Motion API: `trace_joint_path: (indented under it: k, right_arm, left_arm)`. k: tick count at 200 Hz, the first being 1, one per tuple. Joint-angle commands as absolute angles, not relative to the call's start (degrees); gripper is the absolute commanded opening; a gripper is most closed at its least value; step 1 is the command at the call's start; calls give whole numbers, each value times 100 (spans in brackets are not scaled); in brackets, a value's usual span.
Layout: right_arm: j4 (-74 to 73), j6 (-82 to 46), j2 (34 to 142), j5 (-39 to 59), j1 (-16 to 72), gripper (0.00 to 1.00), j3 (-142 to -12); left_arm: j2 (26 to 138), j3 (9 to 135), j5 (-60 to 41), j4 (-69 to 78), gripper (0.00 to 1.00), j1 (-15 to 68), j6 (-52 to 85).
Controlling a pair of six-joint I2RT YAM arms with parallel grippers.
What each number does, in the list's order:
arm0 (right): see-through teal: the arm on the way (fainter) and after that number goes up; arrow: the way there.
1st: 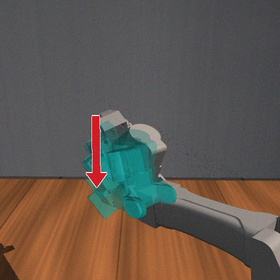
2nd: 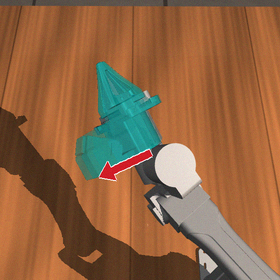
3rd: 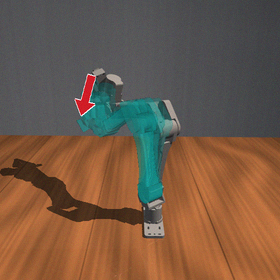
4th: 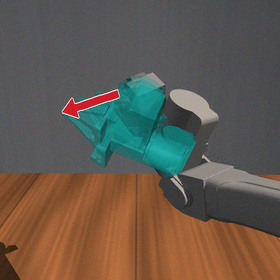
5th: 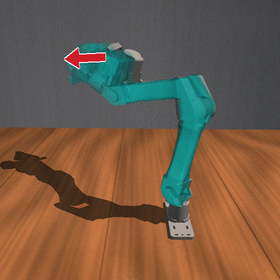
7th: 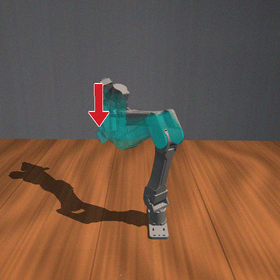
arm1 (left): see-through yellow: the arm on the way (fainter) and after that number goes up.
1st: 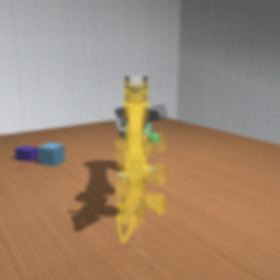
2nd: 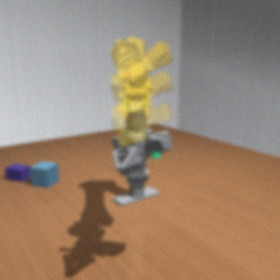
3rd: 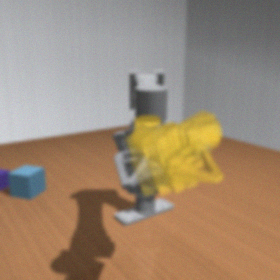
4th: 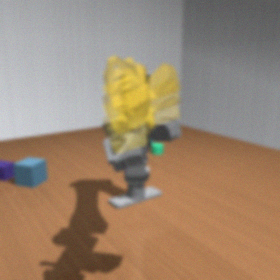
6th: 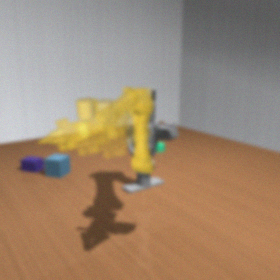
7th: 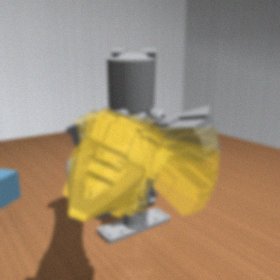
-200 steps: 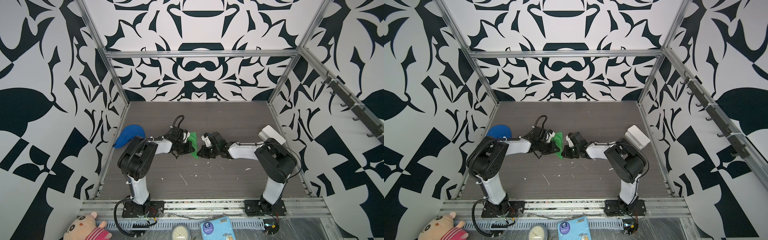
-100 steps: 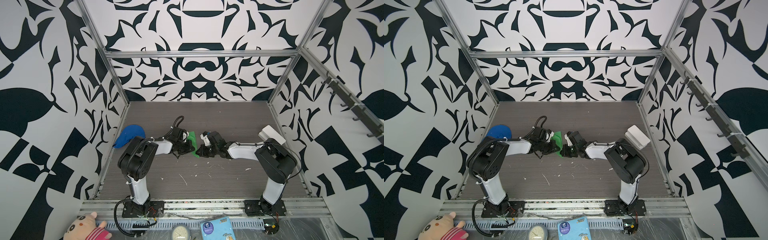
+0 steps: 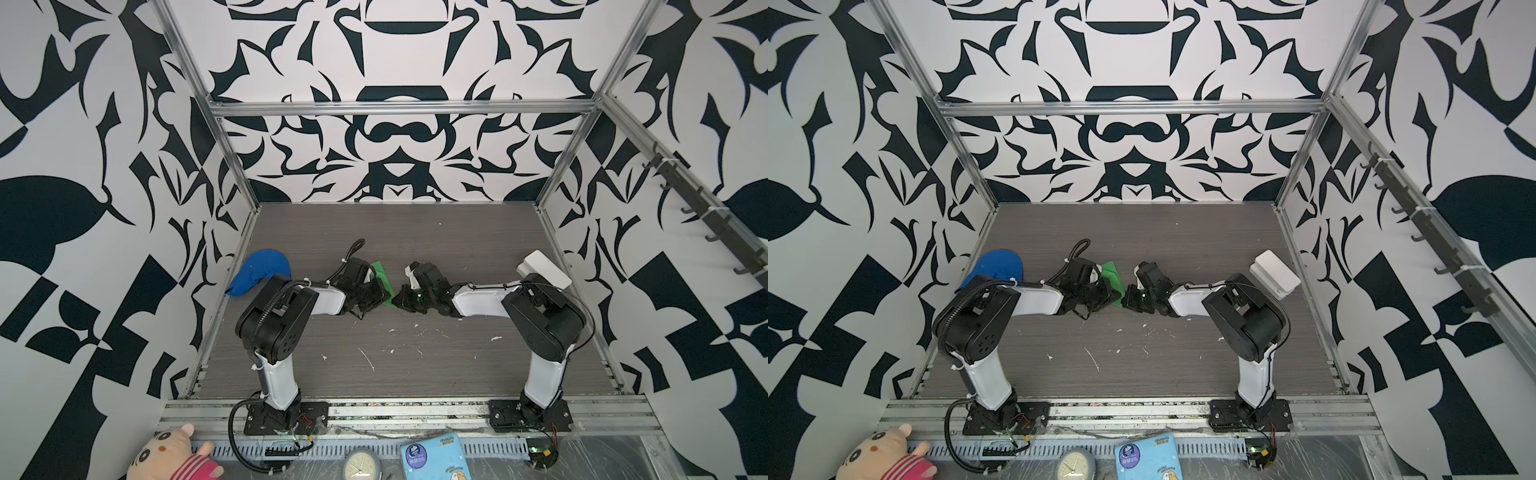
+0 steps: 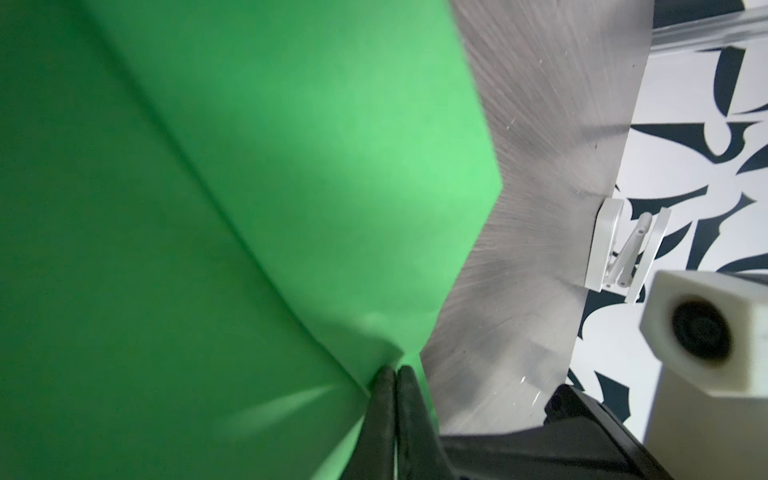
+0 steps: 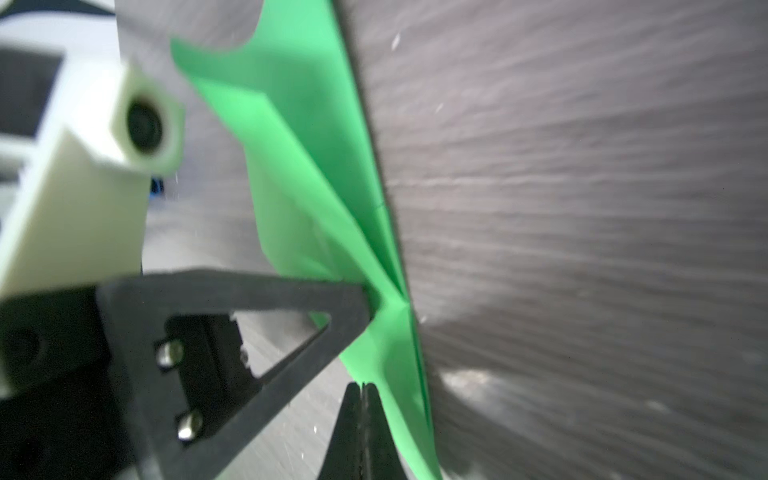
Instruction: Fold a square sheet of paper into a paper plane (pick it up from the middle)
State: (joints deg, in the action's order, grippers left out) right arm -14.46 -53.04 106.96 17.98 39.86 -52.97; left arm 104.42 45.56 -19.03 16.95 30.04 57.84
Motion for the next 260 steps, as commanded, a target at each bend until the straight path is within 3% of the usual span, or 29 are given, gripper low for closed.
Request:
trace_joint_path:
  k: [1,170,260]
  right_arm:
    - [-1610,-5740,10365,1340,3955,0,-5326]
    - [-1090,-5824,10837,1497,3938,0,-5254]
    - [-598,-5578,11012,1399,3933,0,-5273]
  left_arm:
    - [10459,4430,-1554,1630,7,3037,6126]
    - [10369,4681,-1681,1284,10,3033,5751]
    - [10313,5602,-3496,-161,21,2107,2443]
